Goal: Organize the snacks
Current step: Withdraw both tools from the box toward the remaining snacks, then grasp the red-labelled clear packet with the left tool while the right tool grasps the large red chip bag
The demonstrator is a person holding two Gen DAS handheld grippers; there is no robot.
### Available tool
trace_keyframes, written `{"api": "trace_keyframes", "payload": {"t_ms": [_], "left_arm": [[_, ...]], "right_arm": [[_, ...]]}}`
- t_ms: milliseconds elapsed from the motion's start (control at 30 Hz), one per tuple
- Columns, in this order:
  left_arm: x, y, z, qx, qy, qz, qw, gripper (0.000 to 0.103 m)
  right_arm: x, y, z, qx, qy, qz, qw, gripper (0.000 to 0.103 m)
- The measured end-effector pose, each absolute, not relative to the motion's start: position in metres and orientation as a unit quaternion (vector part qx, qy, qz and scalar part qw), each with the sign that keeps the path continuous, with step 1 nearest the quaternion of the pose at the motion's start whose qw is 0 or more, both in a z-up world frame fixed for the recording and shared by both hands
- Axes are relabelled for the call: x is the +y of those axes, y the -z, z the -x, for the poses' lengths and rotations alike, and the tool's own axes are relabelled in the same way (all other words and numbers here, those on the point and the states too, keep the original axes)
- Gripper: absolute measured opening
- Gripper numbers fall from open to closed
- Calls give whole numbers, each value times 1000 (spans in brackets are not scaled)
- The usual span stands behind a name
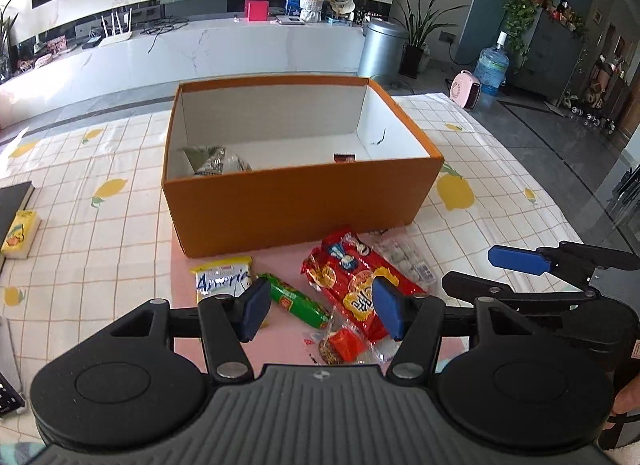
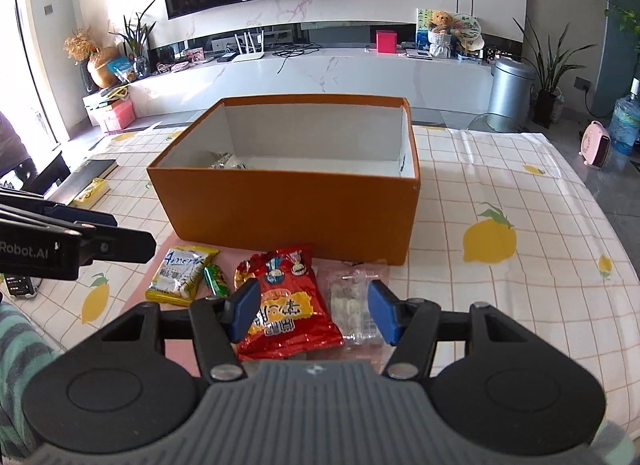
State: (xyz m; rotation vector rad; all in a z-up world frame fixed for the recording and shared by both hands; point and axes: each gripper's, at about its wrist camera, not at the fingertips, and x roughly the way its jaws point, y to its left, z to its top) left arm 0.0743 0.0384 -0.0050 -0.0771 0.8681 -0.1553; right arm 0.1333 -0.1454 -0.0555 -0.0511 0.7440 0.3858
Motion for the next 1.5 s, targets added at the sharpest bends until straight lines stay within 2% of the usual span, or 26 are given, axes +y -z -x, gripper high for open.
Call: {"api": "trace_keyframes", "payload": {"t_ms": [467, 800, 900, 1000, 1067, 1300, 1367, 1433, 1500], "left_arm": [[28, 73, -74, 457, 59, 90, 883, 68], [26, 93, -85, 474, 70, 115, 870, 68], [25, 98, -89, 479, 69, 114, 868, 66], [26, 106, -90, 493, 71, 118, 859, 59], [29, 110, -90, 497, 74, 126, 856, 49], [33, 107, -87, 491, 65, 118, 861, 46], [36, 103, -85, 489, 61, 112, 863, 43], [39, 98, -84, 486, 53, 104, 866, 42], [42, 93, -84, 480, 48, 101, 870, 42]], "right_arm": [[-145, 105, -131, 364, -154, 39, 918, 57], [-149, 117, -147, 387, -139, 15, 911, 57], [-146, 119, -149, 388, -146, 19, 910, 57], [-147, 120, -152, 392, -150, 10, 907, 57], [-148, 121, -154, 395, -153, 3, 906, 57], [-142, 123, -153, 386, -168, 15, 907, 58], [-138, 123, -150, 380, -178, 28, 907, 60], [-133, 123, -149, 376, -189, 41, 906, 72], [-127, 123, -148, 370, -204, 54, 905, 73]]}}
